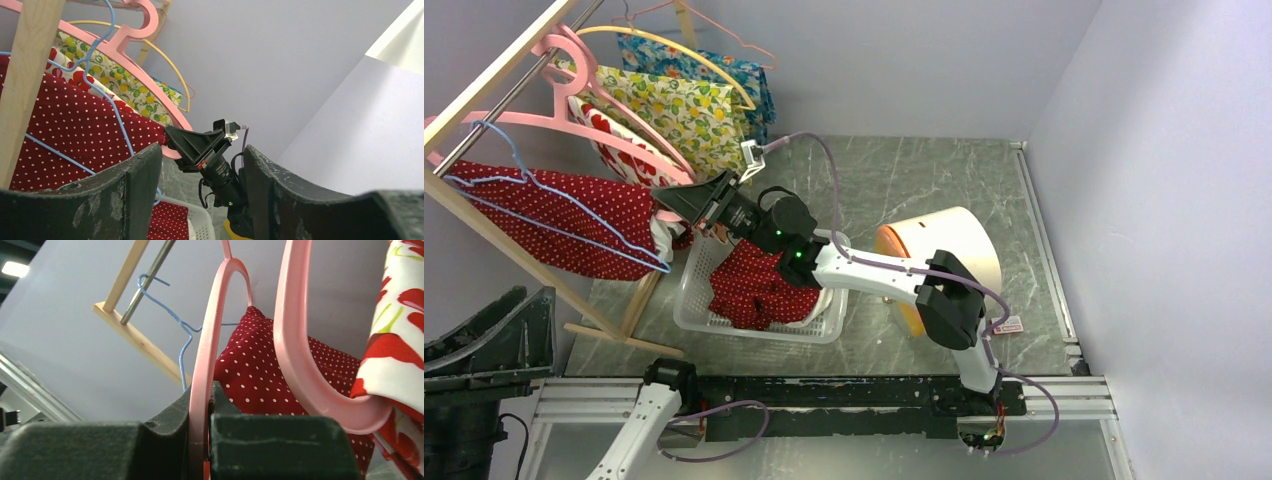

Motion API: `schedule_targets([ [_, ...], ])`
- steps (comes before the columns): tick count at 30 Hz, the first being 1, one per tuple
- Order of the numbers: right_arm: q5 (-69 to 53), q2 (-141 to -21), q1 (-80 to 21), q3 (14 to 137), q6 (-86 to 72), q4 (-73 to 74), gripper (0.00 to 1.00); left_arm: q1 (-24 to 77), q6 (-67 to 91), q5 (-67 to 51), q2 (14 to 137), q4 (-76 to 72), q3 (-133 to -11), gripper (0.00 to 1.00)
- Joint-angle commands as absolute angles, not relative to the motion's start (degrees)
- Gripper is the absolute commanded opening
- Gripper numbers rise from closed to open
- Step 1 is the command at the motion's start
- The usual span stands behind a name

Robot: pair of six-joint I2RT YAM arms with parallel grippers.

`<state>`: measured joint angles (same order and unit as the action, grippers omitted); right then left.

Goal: Remove the skirt from the hanger
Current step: Pick up the hanger from the clothesline.

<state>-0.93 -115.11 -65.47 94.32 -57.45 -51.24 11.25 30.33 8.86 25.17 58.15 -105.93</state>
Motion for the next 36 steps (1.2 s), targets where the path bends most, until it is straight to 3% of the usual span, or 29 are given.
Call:
schedule_targets([
  [1, -3.01, -113.21, -65.50, 99.09, -62.10, -59.13, 0.00, 11.53, 31.00, 7.47, 25.17, 56.39, -105.33, 0.65],
  [13, -1.12, -112.19, -65.66, 97.78, -62.31, -60.81, 0.00, 11.58, 31.54, 6.65, 25.05, 54.12, -102.22, 0.64],
  [26, 5.03, -99.38, -64.68, 83.07, -49.98, -57.99, 0.00, 11.56, 32.24, 6.23, 24.11, 53.53, -99.10, 0.64],
  [36, 0.59, -85.72, -61.65, 71.15, -36.49, -42.38, 0.00, 11.58, 31.88, 3.42, 26.96, 55.22, -100.54, 0.71],
])
